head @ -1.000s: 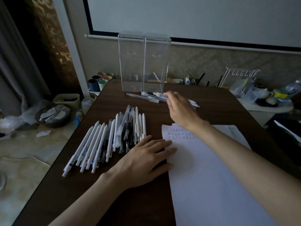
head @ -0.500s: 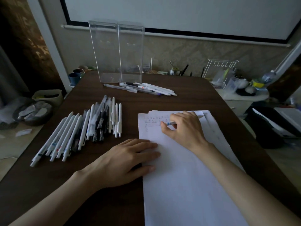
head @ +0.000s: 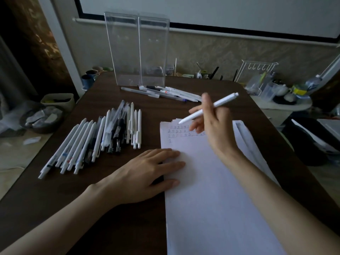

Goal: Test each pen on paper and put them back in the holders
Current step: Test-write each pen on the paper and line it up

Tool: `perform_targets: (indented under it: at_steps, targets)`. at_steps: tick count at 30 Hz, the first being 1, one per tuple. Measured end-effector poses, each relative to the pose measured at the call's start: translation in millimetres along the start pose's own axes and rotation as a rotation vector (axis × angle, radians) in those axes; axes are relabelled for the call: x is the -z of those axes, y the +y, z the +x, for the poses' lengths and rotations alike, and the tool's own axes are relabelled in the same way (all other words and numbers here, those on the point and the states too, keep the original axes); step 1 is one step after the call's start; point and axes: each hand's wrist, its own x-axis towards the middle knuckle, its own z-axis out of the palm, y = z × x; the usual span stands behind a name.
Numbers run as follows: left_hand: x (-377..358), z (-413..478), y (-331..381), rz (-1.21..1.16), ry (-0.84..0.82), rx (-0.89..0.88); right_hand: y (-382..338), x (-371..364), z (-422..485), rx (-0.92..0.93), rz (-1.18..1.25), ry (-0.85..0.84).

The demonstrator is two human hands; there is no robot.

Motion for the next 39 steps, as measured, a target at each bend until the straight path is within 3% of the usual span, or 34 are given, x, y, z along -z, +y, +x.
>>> perform_targets:
  at_steps: [9, 27, 39]
  targets:
    - [0.9, -0.3, -1.4, -0.044, -0.044, 0.038, 34.1, -23.1, -8.1, -0.052, -0.285, -0.143]
    - [2.7, -0.1, -0.8, 0.017, -0.028, 0.045, 26.1, -22.1, -9.7, -0.076, -0.236, -0.157]
    - [6.1, 1.3, -3.3, -0.053, 0.074, 0.071, 26.5, -21.1, -9.9, -0.1, -0.196, -0.185]
